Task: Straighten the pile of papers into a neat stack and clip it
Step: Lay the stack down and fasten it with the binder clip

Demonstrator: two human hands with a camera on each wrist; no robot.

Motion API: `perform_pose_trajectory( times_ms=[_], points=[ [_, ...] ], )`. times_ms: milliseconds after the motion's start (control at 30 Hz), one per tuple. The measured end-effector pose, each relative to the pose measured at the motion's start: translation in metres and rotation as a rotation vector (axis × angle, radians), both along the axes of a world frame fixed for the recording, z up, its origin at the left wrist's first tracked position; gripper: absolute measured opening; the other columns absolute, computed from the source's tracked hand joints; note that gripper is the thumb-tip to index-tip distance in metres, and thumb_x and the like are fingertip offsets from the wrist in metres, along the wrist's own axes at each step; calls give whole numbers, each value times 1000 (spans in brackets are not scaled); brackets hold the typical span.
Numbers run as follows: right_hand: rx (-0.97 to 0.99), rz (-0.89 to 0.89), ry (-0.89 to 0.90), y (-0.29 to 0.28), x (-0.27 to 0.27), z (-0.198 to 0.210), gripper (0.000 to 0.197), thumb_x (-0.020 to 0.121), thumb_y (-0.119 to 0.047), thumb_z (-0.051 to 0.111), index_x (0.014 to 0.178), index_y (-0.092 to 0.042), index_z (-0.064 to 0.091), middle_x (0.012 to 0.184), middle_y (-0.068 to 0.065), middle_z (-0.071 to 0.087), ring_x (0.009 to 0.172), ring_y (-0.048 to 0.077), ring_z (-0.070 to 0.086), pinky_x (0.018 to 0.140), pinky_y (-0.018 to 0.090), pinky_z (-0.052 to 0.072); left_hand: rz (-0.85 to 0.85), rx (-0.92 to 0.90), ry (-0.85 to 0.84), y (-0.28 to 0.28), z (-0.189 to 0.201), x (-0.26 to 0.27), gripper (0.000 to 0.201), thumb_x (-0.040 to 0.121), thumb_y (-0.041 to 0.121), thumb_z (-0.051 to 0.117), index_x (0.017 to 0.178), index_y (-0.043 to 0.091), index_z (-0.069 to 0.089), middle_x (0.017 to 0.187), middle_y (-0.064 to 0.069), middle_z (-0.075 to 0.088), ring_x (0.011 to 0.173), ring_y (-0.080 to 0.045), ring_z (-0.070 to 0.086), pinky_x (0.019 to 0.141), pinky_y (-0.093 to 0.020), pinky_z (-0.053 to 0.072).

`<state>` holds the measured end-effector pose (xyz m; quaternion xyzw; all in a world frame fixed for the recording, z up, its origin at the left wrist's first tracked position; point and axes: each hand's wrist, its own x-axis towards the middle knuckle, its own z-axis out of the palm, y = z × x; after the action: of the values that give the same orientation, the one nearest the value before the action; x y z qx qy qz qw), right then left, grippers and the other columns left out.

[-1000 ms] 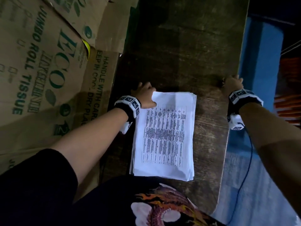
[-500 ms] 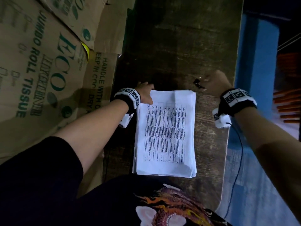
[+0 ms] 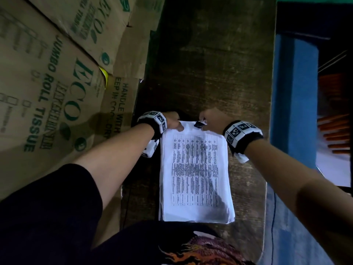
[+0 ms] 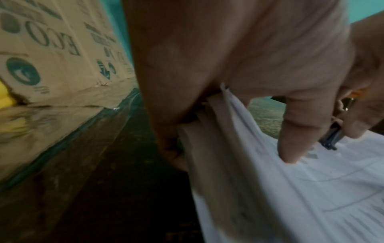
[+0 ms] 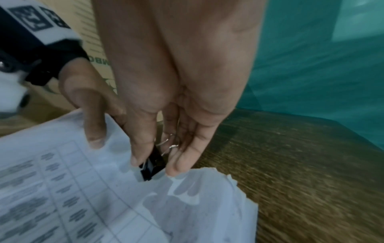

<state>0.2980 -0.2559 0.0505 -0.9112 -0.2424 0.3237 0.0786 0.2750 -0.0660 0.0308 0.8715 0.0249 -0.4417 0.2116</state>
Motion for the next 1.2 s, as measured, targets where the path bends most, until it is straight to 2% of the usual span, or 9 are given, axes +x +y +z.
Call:
perform_pose_trajectory(
  times_ms=[167, 267, 333, 467, 633, 767, 867, 1100, 1200],
  points=[
    [-71, 73, -11, -1, 0, 4, 34, 86, -19, 71, 114, -5, 61, 111, 15, 67, 99, 31, 64, 75, 31, 48, 9, -68, -7, -1, 1, -3, 45, 83, 25, 68, 124, 11, 56, 119, -9, 62, 94, -20, 56, 79, -27, 43],
    [-82, 110, -21, -2, 5, 16, 31, 87, -20, 69, 111, -2, 63, 109, 18, 66, 101, 31, 62, 77, 31, 47, 23, -95, -29, 2, 7, -6, 55, 83, 20, 70, 133, 10, 49, 124, -7, 59, 107, -24, 57, 86, -27, 43],
    [-89, 111, -23, -3, 9, 25, 30, 88, -20, 68, 111, -2, 61, 107, 19, 66, 99, 32, 63, 73, 29, 43, 3, -118, -44, 2, 11, -8, 47, 84, 18, 69, 128, 9, 53, 119, -7, 62, 111, -26, 59, 89, -29, 45],
    [-112, 145, -31, 2, 14, 42, 33, 87, -23, 68, 112, -3, 61, 109, 19, 63, 99, 34, 62, 75, 33, 48, -110, -95, -115, -4, 17, -14, 33, 88, 19, 61, 119, 8, 58, 117, -6, 63, 105, -24, 59, 78, -26, 41],
    [-162, 234, -55, 13, 11, 55, 31, 85, -24, 71, 106, -2, 64, 98, 19, 67, 93, 35, 65, 69, 33, 47, -152, -43, -112, -8, 22, -17, 37, 92, 23, 55, 126, 9, 53, 127, -11, 58, 111, -26, 57, 83, -27, 42],
    [-157, 292, -96, 17, 7, 60, 25, 86, -19, 69, 104, -3, 62, 99, 19, 66, 97, 34, 64, 72, 32, 42, -148, -48, -134, -7, 25, -19, 41, 90, 24, 57, 129, 11, 52, 129, -10, 58, 111, -27, 57, 93, -33, 46],
    [-158, 335, -144, 20, 6, 64, 22, 88, -15, 66, 106, -3, 60, 100, 18, 66, 99, 33, 63, 77, 37, 46, -147, -66, -163, -6, 27, -22, 40, 89, 24, 60, 127, 12, 53, 126, -9, 59, 108, -26, 59, 90, -33, 47],
    [-229, 483, -183, 33, 6, 73, 24, 86, -16, 69, 106, -5, 65, 102, 15, 68, 97, 32, 65, 76, 34, 47, -135, -153, -231, -7, 35, -28, 55, 88, 21, 62, 138, 12, 42, 136, -10, 51, 119, -26, 53, 94, -31, 43],
    [-287, 540, -174, 39, 4, 76, 22, 85, -16, 69, 104, -6, 67, 99, 14, 70, 95, 31, 66, 76, 34, 50, -140, -205, -274, -6, 39, -32, 55, 87, 17, 63, 138, 13, 43, 134, -10, 53, 116, -26, 55, 89, -26, 42]
  ],
)
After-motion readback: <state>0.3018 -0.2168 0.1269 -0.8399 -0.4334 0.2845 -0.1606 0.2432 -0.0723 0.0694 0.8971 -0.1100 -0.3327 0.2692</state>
